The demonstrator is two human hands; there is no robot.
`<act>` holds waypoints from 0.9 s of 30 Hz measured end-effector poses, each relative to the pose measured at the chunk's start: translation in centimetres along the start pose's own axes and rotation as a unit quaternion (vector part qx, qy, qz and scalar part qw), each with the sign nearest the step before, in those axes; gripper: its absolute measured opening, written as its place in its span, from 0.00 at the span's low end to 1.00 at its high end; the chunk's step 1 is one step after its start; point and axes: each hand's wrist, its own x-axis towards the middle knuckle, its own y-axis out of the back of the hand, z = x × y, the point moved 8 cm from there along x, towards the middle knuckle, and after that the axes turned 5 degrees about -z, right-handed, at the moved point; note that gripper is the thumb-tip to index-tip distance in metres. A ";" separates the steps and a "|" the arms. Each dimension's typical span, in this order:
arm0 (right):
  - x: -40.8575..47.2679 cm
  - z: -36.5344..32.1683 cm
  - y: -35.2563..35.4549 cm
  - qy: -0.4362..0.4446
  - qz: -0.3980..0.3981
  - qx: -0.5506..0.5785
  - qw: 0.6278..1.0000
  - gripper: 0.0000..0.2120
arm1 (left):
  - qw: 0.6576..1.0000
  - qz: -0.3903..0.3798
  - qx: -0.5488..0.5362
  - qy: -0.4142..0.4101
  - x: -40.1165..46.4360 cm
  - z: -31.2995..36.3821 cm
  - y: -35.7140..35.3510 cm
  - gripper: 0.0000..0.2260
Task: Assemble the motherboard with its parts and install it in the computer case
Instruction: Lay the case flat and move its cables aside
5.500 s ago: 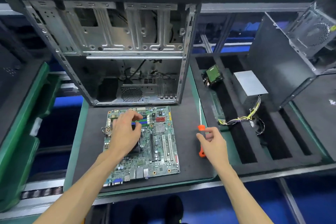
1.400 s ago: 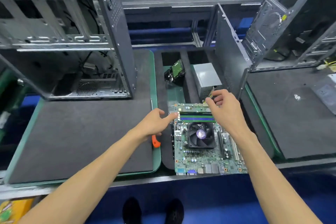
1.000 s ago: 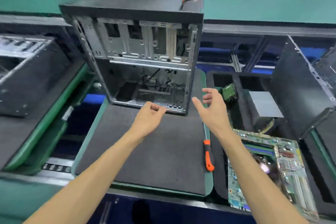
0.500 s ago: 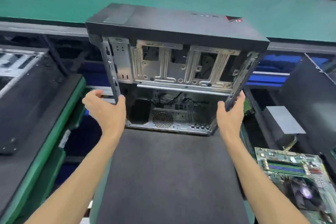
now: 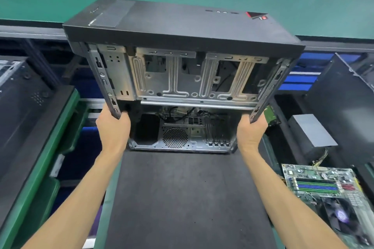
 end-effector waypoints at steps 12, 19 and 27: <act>0.0 -4.6 2.0 0.040 0.008 -0.024 0.999 0.19 | 0.992 0.055 0.016 -0.116 -1.9 2.7 2.0 0.16; 0.4 -6.9 3.3 0.038 -0.058 -0.050 0.996 0.21 | 0.984 0.069 0.026 -0.162 -3.1 5.5 3.8 0.14; 0.7 -9.0 5.1 0.024 -0.110 -0.140 0.984 0.18 | 0.987 0.020 0.081 -0.137 -3.3 6.7 4.8 0.12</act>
